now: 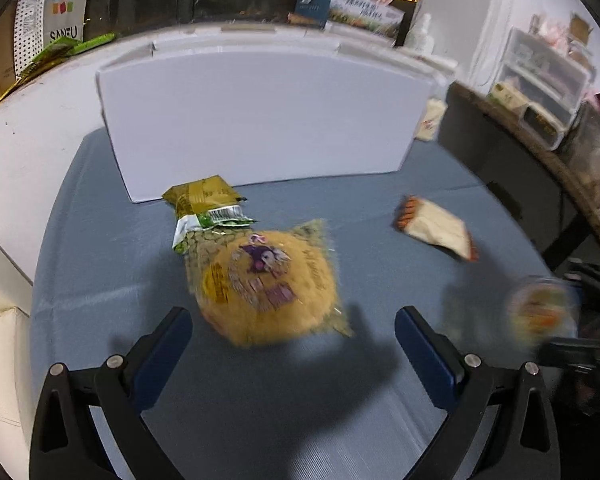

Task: Organize snacks
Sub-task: 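Grasp the round yellow cookie bag with the left gripper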

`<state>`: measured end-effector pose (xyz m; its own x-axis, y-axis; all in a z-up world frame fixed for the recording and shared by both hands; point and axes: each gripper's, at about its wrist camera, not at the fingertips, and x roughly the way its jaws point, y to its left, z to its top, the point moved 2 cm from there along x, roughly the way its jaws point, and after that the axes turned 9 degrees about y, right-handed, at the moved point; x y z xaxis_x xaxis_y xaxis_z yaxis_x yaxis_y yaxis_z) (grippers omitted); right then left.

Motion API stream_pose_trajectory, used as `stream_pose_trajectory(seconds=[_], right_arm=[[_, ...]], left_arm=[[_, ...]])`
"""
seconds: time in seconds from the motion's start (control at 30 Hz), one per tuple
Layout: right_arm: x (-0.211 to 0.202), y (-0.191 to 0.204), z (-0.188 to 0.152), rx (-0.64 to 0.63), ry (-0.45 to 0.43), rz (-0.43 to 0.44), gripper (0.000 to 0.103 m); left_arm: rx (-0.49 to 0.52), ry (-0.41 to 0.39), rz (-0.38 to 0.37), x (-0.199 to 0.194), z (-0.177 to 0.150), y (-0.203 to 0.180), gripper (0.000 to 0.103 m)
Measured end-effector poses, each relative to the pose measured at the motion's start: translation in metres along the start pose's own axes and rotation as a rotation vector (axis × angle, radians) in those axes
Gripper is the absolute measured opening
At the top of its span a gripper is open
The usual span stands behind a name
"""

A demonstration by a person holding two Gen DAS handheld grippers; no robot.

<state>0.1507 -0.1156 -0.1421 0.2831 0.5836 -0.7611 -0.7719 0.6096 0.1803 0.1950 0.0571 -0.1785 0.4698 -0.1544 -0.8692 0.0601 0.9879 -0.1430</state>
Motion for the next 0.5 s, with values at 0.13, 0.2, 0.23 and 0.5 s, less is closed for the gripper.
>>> stream_pose_trajectory(seconds=[0.13, 0.2, 0.23, 0.5], right_arm=[[-0.019, -0.006, -0.005, 0.029, -0.033, -0.001, 0.047], [-0.021, -0.008, -0.008, 0.04, -0.037, -0.003, 0.047], [-0.022, -0.008, -0.01, 0.046, -0.037, 0.002, 0.047], [-0.022, -0.012, -0.015, 0.07, -0.04, 0.015, 0.047]], left_arm=[[-0.006, 0.054, 0.031, 0.021, 0.012, -0.001, 0.103], [0.001, 0.056, 0.056, 0.028, 0.015, -0.003, 0.102], [-0.006, 0.054, 0.07, 0.029, 0.016, -0.002, 0.101], [0.001, 0.019, 0.051, 0.012, 0.008, 0.006, 0.078]])
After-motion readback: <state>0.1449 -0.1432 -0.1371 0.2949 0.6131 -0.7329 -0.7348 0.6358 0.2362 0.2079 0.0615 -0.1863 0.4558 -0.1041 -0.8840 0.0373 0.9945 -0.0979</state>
